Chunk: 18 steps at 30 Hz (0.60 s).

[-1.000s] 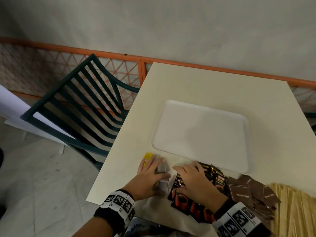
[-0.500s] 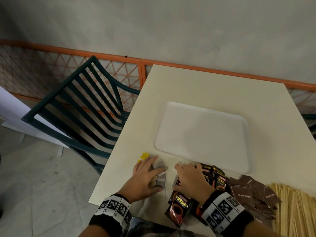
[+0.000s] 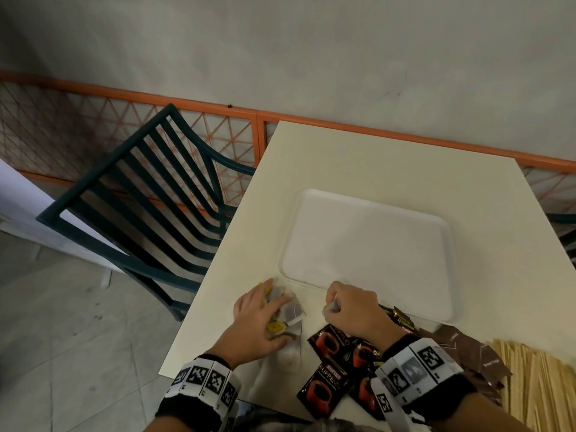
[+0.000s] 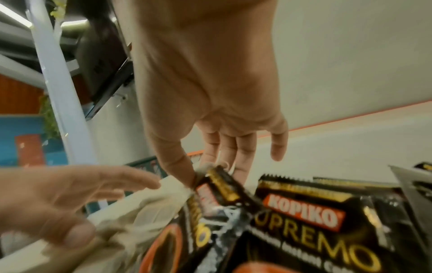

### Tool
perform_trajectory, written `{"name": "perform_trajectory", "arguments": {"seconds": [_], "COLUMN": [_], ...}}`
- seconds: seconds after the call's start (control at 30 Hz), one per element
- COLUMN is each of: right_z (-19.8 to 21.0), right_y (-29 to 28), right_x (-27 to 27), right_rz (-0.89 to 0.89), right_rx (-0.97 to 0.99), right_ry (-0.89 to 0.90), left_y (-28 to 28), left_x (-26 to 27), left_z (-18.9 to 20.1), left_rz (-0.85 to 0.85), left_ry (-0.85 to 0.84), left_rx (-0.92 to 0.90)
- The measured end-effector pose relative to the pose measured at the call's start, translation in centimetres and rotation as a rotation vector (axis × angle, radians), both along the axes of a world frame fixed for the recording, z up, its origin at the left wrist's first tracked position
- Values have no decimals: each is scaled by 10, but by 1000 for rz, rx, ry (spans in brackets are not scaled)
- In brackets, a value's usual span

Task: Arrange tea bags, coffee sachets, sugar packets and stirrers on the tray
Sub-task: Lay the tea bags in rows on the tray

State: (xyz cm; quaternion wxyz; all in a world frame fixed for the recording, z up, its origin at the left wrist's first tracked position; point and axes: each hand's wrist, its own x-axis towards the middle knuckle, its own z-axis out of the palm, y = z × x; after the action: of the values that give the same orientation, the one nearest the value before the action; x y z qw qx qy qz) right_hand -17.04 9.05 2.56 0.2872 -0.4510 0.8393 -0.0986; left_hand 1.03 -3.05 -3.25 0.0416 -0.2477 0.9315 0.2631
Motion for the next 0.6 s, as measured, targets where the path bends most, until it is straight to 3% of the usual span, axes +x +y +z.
{"name": "perform_trajectory", "arguments": {"seconds": [0.13, 0.23, 0.33, 0.43, 0.6], "right_z": [10, 8, 0, -5, 5], "right_y": [4, 3, 0, -3, -13], "right_x": [-9, -13, -10, -6, 5], "right_rz": [-157, -185, -159, -135, -229], "right_rx": [-235, -247, -257, -339, -620], "right_ry": [-329, -448, -446, -329, -236], "left_y": [-7, -9, -8, -6, 0], "left_x": [-3, -6, -8, -10, -9], "left_z": [3, 3, 3, 1, 1], "left_rz": [-73, -55, -18, 1, -48], "left_ry": [-163, -196, -187, -120, -79], "left_rx": [56, 55, 10, -70, -228]}}
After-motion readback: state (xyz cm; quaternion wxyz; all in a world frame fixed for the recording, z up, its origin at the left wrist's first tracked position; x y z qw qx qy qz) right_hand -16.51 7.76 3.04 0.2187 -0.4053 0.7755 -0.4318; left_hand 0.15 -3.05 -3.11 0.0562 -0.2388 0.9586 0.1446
